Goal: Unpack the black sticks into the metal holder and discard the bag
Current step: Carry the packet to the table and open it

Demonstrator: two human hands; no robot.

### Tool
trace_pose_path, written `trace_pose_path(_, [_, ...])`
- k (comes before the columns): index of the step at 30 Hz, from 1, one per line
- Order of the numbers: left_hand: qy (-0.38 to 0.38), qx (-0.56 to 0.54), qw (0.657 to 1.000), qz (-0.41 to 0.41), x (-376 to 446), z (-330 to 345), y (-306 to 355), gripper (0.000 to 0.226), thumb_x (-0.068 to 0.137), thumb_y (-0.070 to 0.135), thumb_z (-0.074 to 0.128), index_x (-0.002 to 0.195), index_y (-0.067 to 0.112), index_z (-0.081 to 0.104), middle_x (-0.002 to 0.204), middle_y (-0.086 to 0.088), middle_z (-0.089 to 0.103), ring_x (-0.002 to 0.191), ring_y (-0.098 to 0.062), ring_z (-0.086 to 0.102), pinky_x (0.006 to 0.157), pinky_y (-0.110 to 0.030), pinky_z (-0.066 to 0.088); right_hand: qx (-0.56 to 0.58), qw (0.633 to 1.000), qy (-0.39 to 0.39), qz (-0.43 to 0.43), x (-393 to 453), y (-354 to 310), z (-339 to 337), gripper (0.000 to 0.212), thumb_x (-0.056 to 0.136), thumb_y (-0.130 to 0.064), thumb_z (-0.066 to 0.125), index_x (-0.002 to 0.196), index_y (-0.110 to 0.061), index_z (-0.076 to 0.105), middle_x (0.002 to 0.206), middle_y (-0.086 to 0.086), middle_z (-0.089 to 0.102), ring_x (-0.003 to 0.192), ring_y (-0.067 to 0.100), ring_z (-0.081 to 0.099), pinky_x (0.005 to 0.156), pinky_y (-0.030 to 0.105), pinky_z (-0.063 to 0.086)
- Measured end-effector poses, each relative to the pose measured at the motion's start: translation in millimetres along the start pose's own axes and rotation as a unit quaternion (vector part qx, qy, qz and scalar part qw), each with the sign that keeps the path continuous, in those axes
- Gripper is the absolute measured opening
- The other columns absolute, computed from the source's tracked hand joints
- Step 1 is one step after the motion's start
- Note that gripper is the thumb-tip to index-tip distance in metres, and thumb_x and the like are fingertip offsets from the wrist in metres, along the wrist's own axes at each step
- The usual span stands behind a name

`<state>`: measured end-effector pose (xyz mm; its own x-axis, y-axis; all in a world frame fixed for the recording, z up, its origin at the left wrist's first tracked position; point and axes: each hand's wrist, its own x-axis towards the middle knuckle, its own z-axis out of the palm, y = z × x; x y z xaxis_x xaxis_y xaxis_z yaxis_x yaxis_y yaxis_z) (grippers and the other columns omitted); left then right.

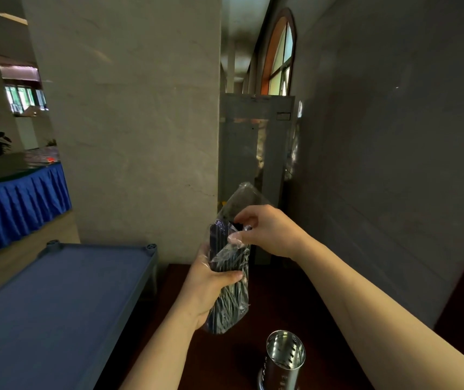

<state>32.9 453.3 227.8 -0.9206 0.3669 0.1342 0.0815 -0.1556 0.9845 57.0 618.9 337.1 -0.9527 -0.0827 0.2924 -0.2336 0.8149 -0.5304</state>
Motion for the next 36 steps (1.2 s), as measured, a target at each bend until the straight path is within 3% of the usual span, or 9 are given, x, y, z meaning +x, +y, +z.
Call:
trace_pose_path(4, [0.001,0.024,1.000,-0.005,-1,-6,-6,0.075,0.073,-0.010,0.082,0.123,0.039,0.057,0.112,0.001,0.078,0.104,-0.015,0.075,0.095,-0.042,0.058,-0.027,0.999,0.016,-0.012,-1,2,-8,0.031,0.084,-0.032,0.080,0.111,-0.021,0.070,0.097,-0.013,0.067,0.092,0.005,0.063,0.085,0.032,0.057])
trace_pose_path(8, [0.003,0.042,0.999,-0.008,1,-11,-9,0.072,0.072,-0.006,0.084,0.123,0.039,0.058,0.110,0.005,0.078,0.103,-0.012,0.075,0.092,-0.037,0.058,-0.031,0.999,-0.008,-0.028,-2,4,-14,0.035,0.081,-0.031,0.082,0.112,-0.022,0.069,0.094,-0.018,0.061,0.087,0.000,0.060,0.073,0.019,0.047])
trace_pose_path(13, [0.015,0.054,0.998,-0.007,7,-20,-9,0.070,0.069,-0.001,0.087,0.121,0.036,0.059,0.107,0.009,0.078,0.101,-0.010,0.075,0.087,-0.031,0.057,-0.045,0.997,-0.007,-0.065,0,7,-18,0.035,0.083,-0.023,0.082,0.115,-0.022,0.069,0.100,-0.012,0.061,0.090,0.004,0.060,0.079,0.020,0.051])
trace_pose_path(17, [0.000,0.034,0.999,-0.012,10,-28,-4,0.071,0.062,0.004,0.089,0.120,0.032,0.060,0.106,0.007,0.079,0.100,-0.014,0.076,0.081,-0.028,0.059,-0.041,0.993,0.018,-0.107,0,8,-21,0.017,0.087,-0.015,0.077,0.100,-0.024,0.072,0.089,-0.015,0.063,0.083,-0.003,0.060,0.072,0.012,0.046])
trace_pose_path(20, [-0.023,0.027,0.999,-0.024,11,-34,2,0.068,0.065,0.001,0.088,0.120,0.027,0.059,0.103,0.009,0.080,0.098,-0.012,0.076,0.070,-0.018,0.059,-0.035,0.990,0.028,-0.131,0,8,-22,0.020,0.090,-0.010,0.073,0.090,-0.030,0.069,0.085,-0.017,0.064,0.081,-0.006,0.061,0.071,0.009,0.045])
trace_pose_path(23, [-0.024,0.027,0.999,-0.025,10,-38,4,0.061,0.071,-0.008,0.084,0.116,0.025,0.060,0.102,0.009,0.080,0.098,-0.012,0.076,0.070,-0.016,0.059,-0.030,0.989,0.025,-0.143,-3,8,-19,0.021,0.093,-0.009,0.069,0.093,-0.030,0.066,0.085,-0.018,0.063,0.082,-0.006,0.061,0.071,0.010,0.045])
trace_pose_path(27, [-0.010,0.015,0.999,-0.035,7,-42,0,0.056,0.072,-0.012,0.082,0.117,0.015,0.061,0.100,-0.002,0.081,0.099,-0.017,0.076,0.077,-0.024,0.059,-0.014,0.989,0.011,-0.148,-10,8,-15,0.018,0.094,-0.009,0.067,0.097,-0.027,0.066,0.091,-0.015,0.065,0.088,0.001,0.062,0.077,0.016,0.049])
trace_pose_path(32, [-0.001,-0.008,1.000,-0.017,1,-44,-8,0.053,0.074,-0.014,0.079,0.113,0.018,0.065,0.099,0.001,0.081,0.094,-0.012,0.077,0.072,-0.019,0.058,-0.075,0.987,-0.058,-0.127,-17,9,-9,0.021,0.095,-0.019,0.068,0.110,-0.033,0.062,0.089,-0.025,0.059,0.086,-0.015,0.056,0.069,0.006,0.041])
trace_pose_path(36, [-0.008,-0.028,1.000,0.009,-3,-39,-11,0.043,0.074,-0.014,0.079,0.105,0.015,0.070,0.097,-0.005,0.081,0.092,-0.017,0.078,0.070,-0.018,0.058,-0.088,0.990,-0.069,-0.083,-19,11,2,0.014,0.102,-0.026,0.055,0.116,-0.027,0.057,0.092,-0.018,0.064,0.084,-0.004,0.061,0.068,0.018,0.045])
